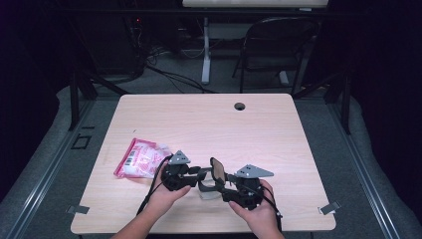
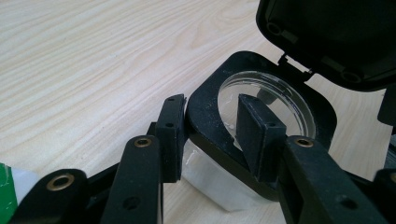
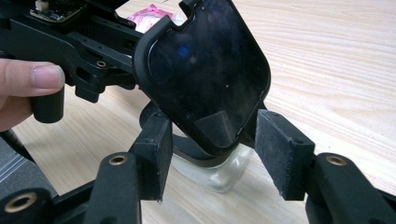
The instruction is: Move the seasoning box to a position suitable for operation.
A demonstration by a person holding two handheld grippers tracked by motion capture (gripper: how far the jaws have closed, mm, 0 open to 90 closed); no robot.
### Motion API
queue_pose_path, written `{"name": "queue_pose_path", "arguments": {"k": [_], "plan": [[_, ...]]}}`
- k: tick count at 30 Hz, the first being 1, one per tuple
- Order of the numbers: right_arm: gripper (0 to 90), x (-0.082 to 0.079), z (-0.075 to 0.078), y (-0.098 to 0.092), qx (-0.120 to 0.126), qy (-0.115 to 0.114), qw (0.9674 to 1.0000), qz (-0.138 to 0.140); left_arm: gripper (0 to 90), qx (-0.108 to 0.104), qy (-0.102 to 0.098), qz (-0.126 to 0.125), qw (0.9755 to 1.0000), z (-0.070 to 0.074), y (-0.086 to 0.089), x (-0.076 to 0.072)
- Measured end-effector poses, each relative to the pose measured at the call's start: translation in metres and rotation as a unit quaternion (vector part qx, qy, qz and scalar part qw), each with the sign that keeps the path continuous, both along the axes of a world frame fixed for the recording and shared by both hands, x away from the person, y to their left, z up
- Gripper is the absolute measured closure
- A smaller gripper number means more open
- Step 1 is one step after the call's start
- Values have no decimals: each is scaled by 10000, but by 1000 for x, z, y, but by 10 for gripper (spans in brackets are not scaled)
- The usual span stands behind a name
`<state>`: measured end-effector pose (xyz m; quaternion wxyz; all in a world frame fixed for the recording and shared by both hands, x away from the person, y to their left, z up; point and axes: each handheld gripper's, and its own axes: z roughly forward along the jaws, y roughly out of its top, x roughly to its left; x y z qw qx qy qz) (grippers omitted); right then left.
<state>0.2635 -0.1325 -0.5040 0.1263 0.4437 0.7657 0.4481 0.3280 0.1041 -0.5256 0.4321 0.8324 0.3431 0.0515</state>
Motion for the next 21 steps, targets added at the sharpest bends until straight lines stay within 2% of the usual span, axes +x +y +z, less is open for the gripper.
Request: {"name": "queue_pose_path", "arguments": {"k": [10, 17, 21], "plan": [[469, 3, -4, -12, 20, 71, 9999, -133, 636, 29, -33, 27, 10000, 0, 0, 0], [477, 6, -7, -19, 146, 177, 9997, -110, 637, 17, -63, 71, 10000, 0, -1, -1], [505, 7, -8, -23, 132, 221, 9997, -50, 636, -31, -36, 22, 10000, -1, 0, -1]]}}
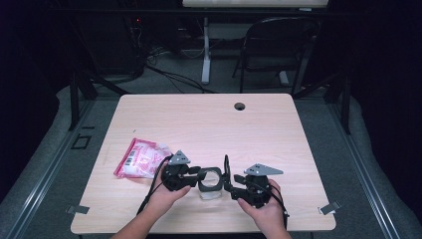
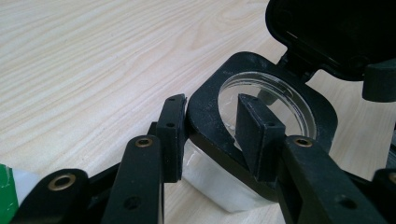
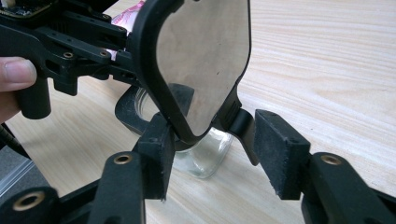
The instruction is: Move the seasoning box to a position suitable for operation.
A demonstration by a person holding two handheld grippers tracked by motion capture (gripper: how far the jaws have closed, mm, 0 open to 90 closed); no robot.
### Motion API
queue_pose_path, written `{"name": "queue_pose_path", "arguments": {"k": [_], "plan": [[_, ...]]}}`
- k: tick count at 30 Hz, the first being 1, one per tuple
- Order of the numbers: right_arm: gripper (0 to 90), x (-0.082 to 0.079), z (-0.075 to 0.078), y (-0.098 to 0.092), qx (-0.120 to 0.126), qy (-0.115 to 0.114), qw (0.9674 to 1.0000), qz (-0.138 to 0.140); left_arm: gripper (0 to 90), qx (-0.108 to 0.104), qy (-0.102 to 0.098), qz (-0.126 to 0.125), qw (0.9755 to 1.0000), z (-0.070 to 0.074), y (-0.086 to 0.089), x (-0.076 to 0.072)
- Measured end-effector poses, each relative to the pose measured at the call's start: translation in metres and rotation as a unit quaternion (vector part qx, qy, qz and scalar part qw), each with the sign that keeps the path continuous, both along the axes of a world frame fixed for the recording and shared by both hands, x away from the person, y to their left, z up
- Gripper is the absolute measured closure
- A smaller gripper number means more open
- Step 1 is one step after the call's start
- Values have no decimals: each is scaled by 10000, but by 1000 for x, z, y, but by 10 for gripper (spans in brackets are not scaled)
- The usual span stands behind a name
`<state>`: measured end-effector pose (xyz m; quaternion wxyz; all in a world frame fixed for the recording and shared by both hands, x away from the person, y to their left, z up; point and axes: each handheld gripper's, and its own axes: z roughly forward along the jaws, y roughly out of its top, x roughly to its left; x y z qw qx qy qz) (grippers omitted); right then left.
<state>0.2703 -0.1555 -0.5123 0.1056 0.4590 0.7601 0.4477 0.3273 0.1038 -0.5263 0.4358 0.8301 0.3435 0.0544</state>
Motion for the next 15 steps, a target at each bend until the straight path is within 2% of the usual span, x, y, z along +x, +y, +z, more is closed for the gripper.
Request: {"name": "queue_pose_path", "arguments": {"k": [4, 9, 15], "plan": [[550, 0, -2, -1, 31, 63, 10000, 40, 636, -6, -6, -22, 10000, 0, 1, 0], [724, 0, -1, -2, 167, 139, 9994, 272, 634, -18, -3, -6, 10000, 0, 1, 0], [778, 4, -2, -6, 257, 146, 9994, 171, 627, -68, -7, -21, 10000, 0, 2, -2]]}}
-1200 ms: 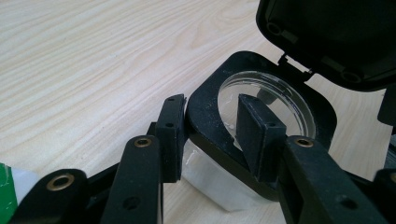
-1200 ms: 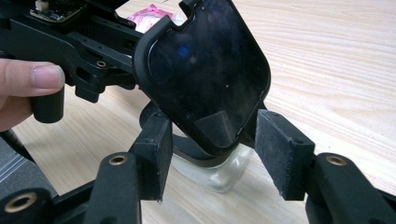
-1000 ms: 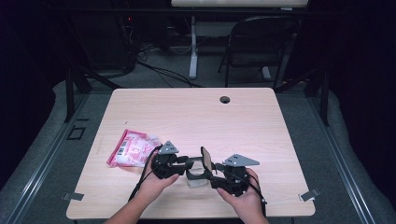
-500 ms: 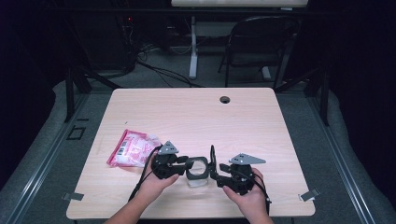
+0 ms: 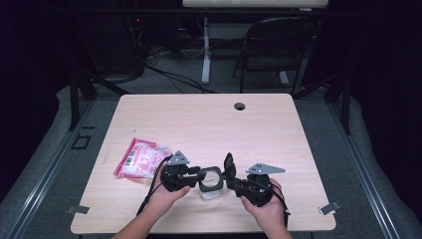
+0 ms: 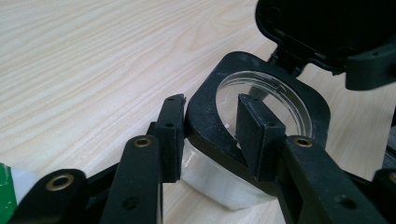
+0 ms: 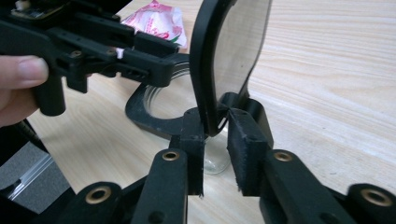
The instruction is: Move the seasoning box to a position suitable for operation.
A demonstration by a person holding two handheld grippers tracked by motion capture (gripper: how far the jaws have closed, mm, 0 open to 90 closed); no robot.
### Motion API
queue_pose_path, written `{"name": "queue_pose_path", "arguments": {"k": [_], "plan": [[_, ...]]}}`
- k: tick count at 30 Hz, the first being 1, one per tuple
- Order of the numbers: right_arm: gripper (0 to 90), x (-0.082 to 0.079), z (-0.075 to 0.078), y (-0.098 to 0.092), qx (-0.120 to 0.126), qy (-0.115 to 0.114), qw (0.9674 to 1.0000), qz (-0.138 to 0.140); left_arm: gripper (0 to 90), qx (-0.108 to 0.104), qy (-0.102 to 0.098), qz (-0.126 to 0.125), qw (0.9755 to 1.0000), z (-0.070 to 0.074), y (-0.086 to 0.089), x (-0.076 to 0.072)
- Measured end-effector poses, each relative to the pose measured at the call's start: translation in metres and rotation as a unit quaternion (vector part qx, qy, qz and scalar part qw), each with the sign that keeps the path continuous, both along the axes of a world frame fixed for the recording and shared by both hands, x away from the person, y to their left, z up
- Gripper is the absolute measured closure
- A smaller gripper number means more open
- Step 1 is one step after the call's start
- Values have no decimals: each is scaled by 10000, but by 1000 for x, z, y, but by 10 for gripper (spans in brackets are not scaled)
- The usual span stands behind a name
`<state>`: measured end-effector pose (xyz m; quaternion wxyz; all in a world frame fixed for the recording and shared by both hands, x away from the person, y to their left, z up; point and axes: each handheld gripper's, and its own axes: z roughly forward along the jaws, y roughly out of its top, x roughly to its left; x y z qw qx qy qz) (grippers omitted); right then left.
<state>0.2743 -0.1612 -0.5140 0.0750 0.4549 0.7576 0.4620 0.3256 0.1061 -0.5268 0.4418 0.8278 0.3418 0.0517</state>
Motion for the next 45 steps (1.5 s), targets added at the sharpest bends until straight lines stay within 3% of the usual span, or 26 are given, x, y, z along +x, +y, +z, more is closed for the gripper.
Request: {"name": "queue_pose_path", "arguments": {"k": [9, 28, 37, 44, 45], "plan": [[814, 10, -3, -1, 142, 0, 9998, -103, 621, 49, -80, 79, 9999, 1, 2, -6], [799, 27, -7, 0, 238, 61, 9996, -102, 596, -108, -185, 128, 9997, -3, 5, -12], [730, 26, -7, 1, 122, 60, 9997, -216, 572, -119, -179, 123, 9997, 0, 9, -12], [624, 26, -5, 0, -158, 123, 9998, -36, 547, -187, -175, 302, 9992, 10, 20, -10], [617, 25, -5, 0, -110, 80, 9999, -15, 547, -195, -210, 342, 9990, 11, 23, -10]]}}
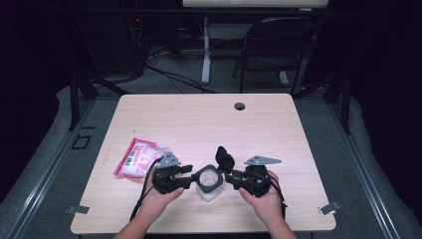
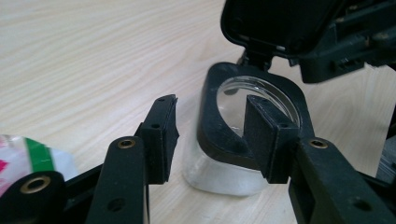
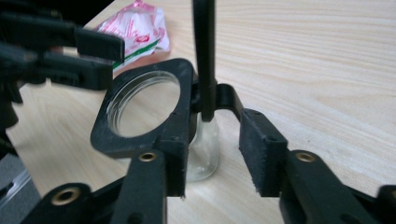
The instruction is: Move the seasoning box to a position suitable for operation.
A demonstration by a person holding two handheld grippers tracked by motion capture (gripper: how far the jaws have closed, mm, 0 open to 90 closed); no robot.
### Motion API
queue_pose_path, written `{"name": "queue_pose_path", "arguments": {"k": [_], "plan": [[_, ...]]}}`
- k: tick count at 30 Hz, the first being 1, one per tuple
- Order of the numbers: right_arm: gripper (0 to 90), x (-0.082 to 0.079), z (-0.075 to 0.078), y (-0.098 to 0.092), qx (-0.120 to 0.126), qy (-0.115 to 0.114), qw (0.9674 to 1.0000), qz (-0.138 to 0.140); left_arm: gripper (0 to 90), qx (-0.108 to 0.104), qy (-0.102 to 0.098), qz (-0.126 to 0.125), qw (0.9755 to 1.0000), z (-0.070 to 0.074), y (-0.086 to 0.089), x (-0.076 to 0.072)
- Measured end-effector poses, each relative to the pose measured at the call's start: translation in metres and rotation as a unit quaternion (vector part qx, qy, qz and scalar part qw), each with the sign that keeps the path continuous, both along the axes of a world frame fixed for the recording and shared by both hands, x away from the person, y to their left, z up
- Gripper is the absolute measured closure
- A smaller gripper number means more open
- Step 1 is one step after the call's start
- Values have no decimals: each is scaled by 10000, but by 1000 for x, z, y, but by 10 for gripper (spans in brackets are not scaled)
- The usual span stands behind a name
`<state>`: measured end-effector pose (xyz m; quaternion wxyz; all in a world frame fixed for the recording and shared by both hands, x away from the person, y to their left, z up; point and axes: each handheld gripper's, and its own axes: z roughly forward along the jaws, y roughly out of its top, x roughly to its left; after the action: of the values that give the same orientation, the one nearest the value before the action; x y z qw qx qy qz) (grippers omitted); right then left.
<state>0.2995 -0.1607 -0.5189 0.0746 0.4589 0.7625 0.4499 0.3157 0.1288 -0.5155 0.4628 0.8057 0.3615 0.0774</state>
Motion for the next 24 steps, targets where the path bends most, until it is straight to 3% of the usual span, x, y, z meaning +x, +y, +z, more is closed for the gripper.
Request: {"name": "queue_pose_path", "arguments": {"k": [3, 8, 11, 14, 19, 22, 24], "plan": [[603, -2, 8, -4, -65, -79, 9999, 21, 548, -64, 162, 39, 9998, 3, 8, 3], [592, -4, 25, -11, 64, -154, 9998, 84, 541, -46, 155, 281, 9995, 8, 23, 7], [583, -4, 31, -13, 92, -174, 9997, 128, 514, -146, 133, 457, 9988, 12, 35, 10], [576, -3, 35, -16, -12, -192, 9996, 196, 502, -223, 143, 573, 9980, 16, 47, 12], [568, -1, 39, -21, -77, -222, 9995, 218, 490, -26, 63, 833, 9965, 20, 69, 16], [567, 1, 38, -22, -49, -208, 9996, 200, 476, 91, -76, 1082, 9941, 17, 81, 19], [560, 1, 38, -21, -62, -220, 9995, 214, 454, 236, -21, 1194, 9926, 15, 88, 21]]}}
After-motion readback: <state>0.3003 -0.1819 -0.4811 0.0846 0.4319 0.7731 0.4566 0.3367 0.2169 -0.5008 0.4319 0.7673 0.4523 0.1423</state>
